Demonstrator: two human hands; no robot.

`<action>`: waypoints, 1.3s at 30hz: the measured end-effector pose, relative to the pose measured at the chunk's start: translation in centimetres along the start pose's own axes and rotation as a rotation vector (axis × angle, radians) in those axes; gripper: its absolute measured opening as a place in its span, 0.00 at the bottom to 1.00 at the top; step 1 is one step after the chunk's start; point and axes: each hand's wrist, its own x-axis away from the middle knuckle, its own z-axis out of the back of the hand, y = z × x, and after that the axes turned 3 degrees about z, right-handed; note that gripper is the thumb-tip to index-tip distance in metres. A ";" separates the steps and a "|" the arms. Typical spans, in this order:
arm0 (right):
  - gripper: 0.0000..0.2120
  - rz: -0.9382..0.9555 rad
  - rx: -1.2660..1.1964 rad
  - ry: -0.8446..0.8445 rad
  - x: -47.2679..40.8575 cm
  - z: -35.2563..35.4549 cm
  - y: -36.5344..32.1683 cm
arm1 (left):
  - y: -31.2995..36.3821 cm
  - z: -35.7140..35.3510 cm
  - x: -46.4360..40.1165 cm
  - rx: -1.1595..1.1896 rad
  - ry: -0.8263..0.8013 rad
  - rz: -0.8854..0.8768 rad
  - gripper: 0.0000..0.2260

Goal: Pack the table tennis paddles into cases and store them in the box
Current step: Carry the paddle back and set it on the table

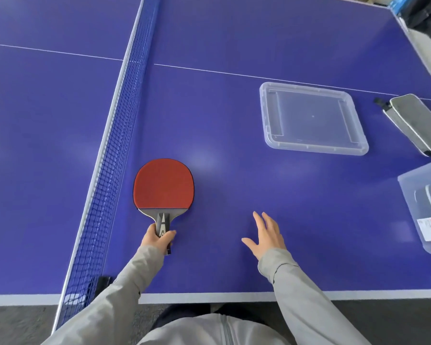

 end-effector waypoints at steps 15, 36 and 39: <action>0.39 0.000 0.181 -0.034 -0.5 -1.8 -0.2 | -0.3 0.6 0.4 -0.121 0.157 -0.092 0.13; 0.38 0.014 0.232 -0.049 -0.4 -1.9 -0.1 | -0.2 1.0 1.7 -0.254 0.243 -0.138 0.21; 0.38 0.019 0.232 -0.052 -0.2 -2.1 -0.1 | -0.1 1.3 2.3 -0.322 0.236 -0.166 0.26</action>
